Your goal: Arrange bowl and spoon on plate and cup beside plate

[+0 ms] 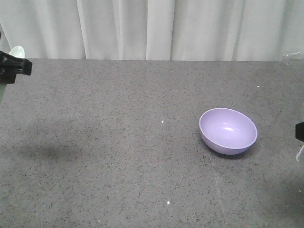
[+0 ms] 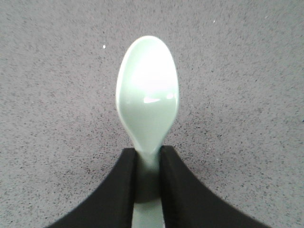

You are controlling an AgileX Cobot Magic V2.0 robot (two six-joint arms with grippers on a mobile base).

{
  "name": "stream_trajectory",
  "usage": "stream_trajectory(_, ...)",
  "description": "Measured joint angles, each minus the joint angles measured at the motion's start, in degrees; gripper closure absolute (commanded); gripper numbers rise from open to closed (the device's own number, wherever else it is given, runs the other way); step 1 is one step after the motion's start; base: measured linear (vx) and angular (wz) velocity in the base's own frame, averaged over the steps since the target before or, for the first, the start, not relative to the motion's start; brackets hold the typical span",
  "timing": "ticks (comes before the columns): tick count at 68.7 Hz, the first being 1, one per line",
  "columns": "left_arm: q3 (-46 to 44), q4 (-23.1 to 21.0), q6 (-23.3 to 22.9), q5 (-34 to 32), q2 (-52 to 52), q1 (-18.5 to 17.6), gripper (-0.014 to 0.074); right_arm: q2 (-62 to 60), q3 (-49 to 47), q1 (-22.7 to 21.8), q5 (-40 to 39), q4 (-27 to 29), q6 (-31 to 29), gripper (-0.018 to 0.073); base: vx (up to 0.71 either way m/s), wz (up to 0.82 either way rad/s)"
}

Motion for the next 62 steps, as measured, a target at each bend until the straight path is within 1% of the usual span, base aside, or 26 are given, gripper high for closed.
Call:
stream_trajectory(17,0.0,0.0,0.0,1.2,-5.1,0.0,0.0603,0.0,0.0,0.0,0.0,0.2,0.0,-0.0021,0.0,0.0)
stream_trajectory(26,0.0,0.0,0.0,2.1,-5.6,0.0,0.0603,0.0,0.0,0.0,-0.2,0.4,0.0,-0.0021,0.0,0.0)
stream_trajectory(36,0.0,0.0,0.0,2.3,-5.6,0.0,0.0603,0.8,0.0,0.0,-2.6,0.4,0.0,-0.0021,0.0,0.0)
stream_trajectory(43,0.0,0.0,0.0,2.5,-5.6,0.0,0.0603,3.8,0.0,0.0,-4.2,0.4,0.0,-0.0021,0.0,0.0)
stream_trajectory(62,0.0,0.0,0.0,2.5,-5.6,0.0,0.0603,18.7,-1.1,0.0,-9.6,0.4,-0.6,-0.0021,0.0,0.0)
